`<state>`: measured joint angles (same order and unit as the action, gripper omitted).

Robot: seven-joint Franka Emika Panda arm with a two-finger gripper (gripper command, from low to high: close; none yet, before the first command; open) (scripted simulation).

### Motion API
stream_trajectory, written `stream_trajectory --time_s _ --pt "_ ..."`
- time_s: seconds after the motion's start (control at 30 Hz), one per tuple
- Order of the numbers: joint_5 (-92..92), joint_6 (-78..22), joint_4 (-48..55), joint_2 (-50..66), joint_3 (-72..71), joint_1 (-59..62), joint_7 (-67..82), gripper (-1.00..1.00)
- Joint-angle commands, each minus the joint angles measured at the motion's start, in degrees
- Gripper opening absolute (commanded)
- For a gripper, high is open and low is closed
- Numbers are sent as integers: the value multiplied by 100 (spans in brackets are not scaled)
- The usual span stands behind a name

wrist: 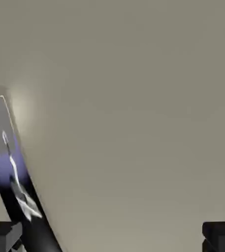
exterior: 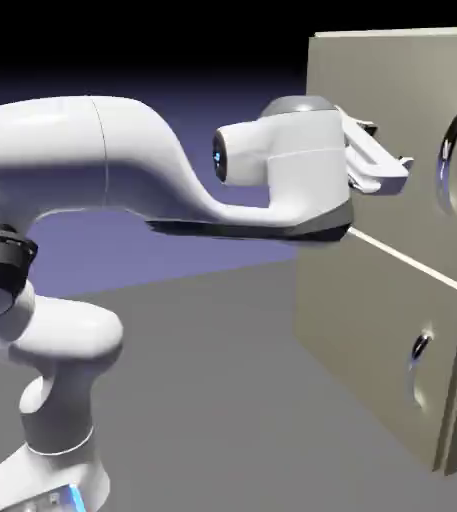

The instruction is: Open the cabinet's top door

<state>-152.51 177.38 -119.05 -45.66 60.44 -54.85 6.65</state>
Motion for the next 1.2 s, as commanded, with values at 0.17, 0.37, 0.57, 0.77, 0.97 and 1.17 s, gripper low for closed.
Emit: stream_trajectory --time_s 0.17,0.37,0.57,0.77,0.97,1.17 --pt "-1319 29 363 -112 523 -468 425 0" --pt "-1346 -19 1096 144 1248 -1506 410 0" --pt "-1349 -227 763 346 905 -1002 129 -100" --pt "-1349 -509 89 661 -13 243 -458 -100" --pt "-1007 -739 -538 758 -992 1489 -602 -100" --pt "-197 -1007 -1270 549 -2012 2734 -189 -100"
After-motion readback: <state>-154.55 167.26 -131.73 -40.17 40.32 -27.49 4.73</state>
